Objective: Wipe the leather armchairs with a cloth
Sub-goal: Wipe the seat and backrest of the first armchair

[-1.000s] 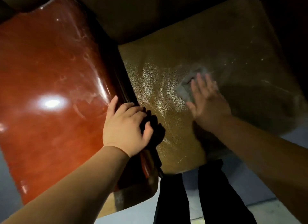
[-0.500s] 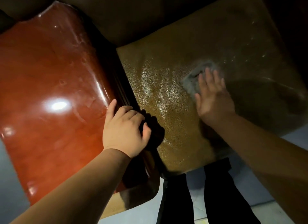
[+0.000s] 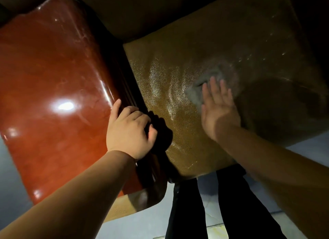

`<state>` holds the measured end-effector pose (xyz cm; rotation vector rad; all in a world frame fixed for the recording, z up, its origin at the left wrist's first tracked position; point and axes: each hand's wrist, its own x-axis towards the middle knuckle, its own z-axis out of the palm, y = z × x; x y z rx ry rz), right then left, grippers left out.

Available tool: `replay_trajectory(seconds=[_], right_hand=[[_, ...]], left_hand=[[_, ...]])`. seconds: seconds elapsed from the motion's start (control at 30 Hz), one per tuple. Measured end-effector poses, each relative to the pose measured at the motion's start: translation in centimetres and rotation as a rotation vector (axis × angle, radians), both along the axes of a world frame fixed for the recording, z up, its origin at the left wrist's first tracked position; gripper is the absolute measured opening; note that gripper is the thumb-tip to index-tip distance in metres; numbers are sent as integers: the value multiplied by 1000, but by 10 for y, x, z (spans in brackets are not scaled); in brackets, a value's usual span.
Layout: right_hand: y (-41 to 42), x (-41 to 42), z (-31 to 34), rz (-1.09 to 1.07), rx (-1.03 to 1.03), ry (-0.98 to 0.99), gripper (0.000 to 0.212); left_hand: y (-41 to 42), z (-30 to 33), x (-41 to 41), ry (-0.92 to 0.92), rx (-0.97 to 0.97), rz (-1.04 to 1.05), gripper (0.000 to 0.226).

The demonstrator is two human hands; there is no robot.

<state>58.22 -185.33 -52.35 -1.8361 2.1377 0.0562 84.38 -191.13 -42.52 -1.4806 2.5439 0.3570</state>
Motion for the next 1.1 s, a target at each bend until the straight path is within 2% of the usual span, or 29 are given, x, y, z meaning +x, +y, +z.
replay_trajectory(seconds=[0.1, 0.17, 0.23, 0.3, 0.4, 0.47, 0.5, 0.57, 0.63, 0.7, 0.77, 0.8, 0.87, 0.93, 0.97, 1.03, 1.1], right_hand=[[83, 36, -7, 394, -59, -59, 66], [132, 40, -8, 645, 5, -94, 60], [134, 17, -10, 762, 21, -100, 59], [110, -13, -14, 652, -26, -102, 63], [77, -61, -3, 253, 4, -13, 63], [74, -56, 6, 5, 72, -7, 66], [78, -41, 9, -54, 74, -7, 68], [96, -5, 14, -16, 69, 1, 69], [121, 16, 14, 211, 122, 21, 70], [134, 7, 10, 465, 145, 0, 71], [129, -35, 5, 564, 78, -2, 68], [124, -58, 1, 487, 32, -5, 66], [112, -100, 1, 121, -4, 20, 69], [103, -119, 7, -246, 47, 32, 80], [101, -116, 6, -341, 64, -15, 82], [109, -95, 9, -361, 60, -105, 80], [132, -80, 9, -154, 71, -113, 80]], left_hand=[[1, 2, 1, -7, 3, 0, 29], [0, 2, 2, -4, -12, 1, 28], [-1, 0, 1, 0, -22, 4, 27], [-1, -1, 0, 4, -27, 5, 27], [1, -3, 1, -6, -16, 8, 27], [1, -3, 4, -22, -2, 12, 29], [1, -3, 4, -27, -1, 15, 33], [1, 0, 4, -42, -2, 31, 44], [0, 2, 2, -61, 1, 32, 57], [1, 4, 2, -87, 4, 29, 62], [1, 6, 1, -95, -7, 16, 62], [0, 5, 1, -95, -17, 14, 60], [-2, 4, 1, -99, -25, 7, 57], [-3, 0, -1, -113, -34, 9, 54], [-4, -1, -1, -130, -25, 17, 53], [1, -2, -1, -180, -9, 11, 54], [3, -2, -5, -216, -30, -1, 56]])
